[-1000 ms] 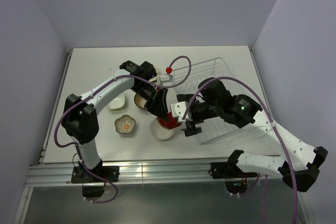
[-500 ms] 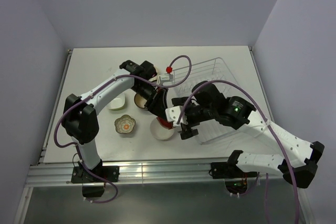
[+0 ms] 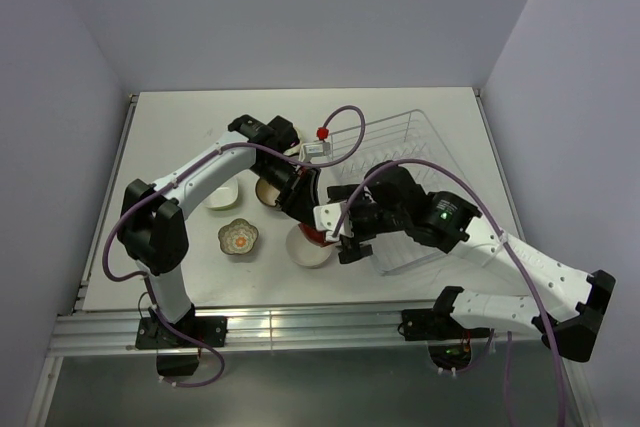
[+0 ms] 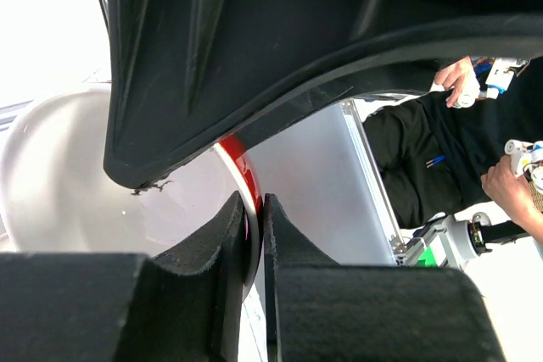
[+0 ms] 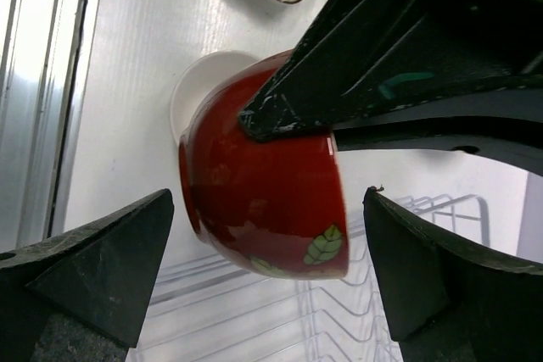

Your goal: Load the bowls into the dish rack

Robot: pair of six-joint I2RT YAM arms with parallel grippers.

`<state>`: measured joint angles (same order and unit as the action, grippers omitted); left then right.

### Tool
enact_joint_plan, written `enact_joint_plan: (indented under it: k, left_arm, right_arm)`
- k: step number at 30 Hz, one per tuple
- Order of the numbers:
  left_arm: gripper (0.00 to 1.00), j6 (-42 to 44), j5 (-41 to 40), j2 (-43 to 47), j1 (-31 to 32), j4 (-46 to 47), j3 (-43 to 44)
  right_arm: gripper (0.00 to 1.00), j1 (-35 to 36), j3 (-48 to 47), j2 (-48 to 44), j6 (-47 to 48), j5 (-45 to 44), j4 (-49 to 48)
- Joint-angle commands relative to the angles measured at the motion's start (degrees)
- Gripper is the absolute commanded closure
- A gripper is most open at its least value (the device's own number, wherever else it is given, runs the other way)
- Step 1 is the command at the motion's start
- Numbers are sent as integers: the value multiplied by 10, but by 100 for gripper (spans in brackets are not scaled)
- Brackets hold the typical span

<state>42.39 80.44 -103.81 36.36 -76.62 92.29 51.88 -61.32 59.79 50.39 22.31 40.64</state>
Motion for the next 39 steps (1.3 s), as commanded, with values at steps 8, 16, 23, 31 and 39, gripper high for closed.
enact_joint_plan:
  k: [8, 16, 23, 31, 39]
  left_arm:
    - [100, 13, 155, -1, 4, -19, 28]
    - [100, 13, 162, -2, 3, -19, 31]
    - [100, 15, 164, -1, 4, -19, 26]
    - [99, 16, 162, 1, 3, -19, 25]
    - [97, 18, 157, -2, 3, -19, 25]
  right_arm:
    - [1, 4, 21, -25, 1, -21, -67]
    - [2, 10, 36, -31, 8, -32, -75]
    - [8, 18, 45, -35, 6, -50, -90]
    - [31, 21, 51, -37, 9, -54, -92]
    - [60, 21, 38, -32, 18, -40, -66]
